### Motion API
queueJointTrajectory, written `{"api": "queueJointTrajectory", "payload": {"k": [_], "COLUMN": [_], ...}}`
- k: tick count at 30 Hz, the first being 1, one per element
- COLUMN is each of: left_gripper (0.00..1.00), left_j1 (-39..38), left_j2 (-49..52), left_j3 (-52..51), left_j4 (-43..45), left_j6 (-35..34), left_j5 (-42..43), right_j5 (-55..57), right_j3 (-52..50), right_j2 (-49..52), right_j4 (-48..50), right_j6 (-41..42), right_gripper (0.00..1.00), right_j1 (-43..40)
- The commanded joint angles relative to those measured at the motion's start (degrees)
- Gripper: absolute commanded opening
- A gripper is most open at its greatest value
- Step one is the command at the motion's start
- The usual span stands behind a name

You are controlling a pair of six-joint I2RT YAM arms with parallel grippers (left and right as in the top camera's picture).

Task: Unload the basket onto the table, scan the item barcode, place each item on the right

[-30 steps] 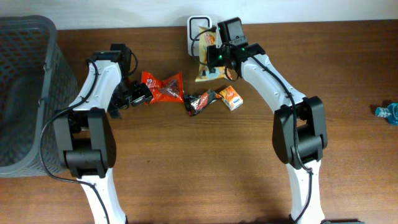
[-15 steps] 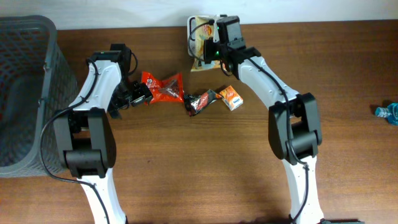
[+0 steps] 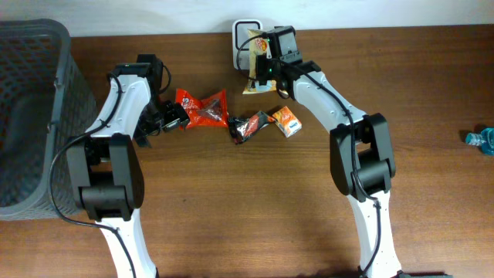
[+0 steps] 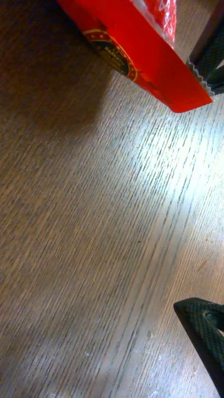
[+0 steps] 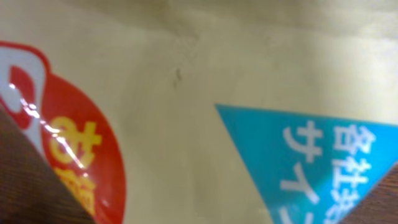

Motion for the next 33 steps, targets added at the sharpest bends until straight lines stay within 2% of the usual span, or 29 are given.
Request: {"api": "queueJointTrajectory", "payload": {"k": [1,7,8,10,12,14,21,26,29,31,33], "left_gripper": [0.99,0.99,0.99,0.99,0.99,0.99,0.99,0.99,0.99,0.99,0.99], "left_j1": [0.2,0.2,0.2,0.2,0.2,0.2,0.2,0.2,0.2,0.2,0.2], "left_j2": [0.3,0.3,0.3,0.3,0.3,0.3,0.3,0.3,0.3,0.3,0.3], "left_j3": [-0.4,-0.4,-0.4,-0.4,-0.4,-0.4,-0.4,-0.4,-0.4,-0.4,-0.4], "left_j4": [-0.1,0.0,-0.1,-0.1,-0.1,-0.1,0.0,-0.1,-0.1,-0.1,0.0], "left_j6": [-0.5,-0.5,-0.5,-0.5,-0.5,-0.5,-0.5,-0.5,-0.5,-0.5,-0.5], "left_j5": [-0.8,-0.8,-0.8,-0.8,-0.8,-0.8,-0.8,-0.8,-0.8,-0.8,-0.8], "right_j5": [0.3,0.2,0.2,0.2,0.2,0.2,-4.4,0.1,5.8,5.0,3.2], "right_j3": [6.0,6.9,6.9,6.9,6.9,6.9,7.0,9.1,13.5,16.9,18.3], "right_j2": [-3.1,-3.1,-3.1,-3.1,-3.1,-3.1,-3.1,-3.7,-5.1,-5.4,-5.4], "right_j4": [-0.3,-4.0,-6.2,-11.6,-14.6,-16.7,-24.0,-30.2,-37.2,-43.7,-50.0], "right_j6": [-0.6,-0.6,-0.6,-0.6,-0.6,-0.6,-0.6,-3.8,-3.9,-3.9,-4.3], "right_gripper": [0.05,0.07,0.20,0.70,0.83,0.92,0.94,0.94,0.95,0.96,0.93], "right_j1": [0.5,1.0,1.0,1.0,1.0,0.9,1.0,0.9,0.9,0.9,1.0]}}
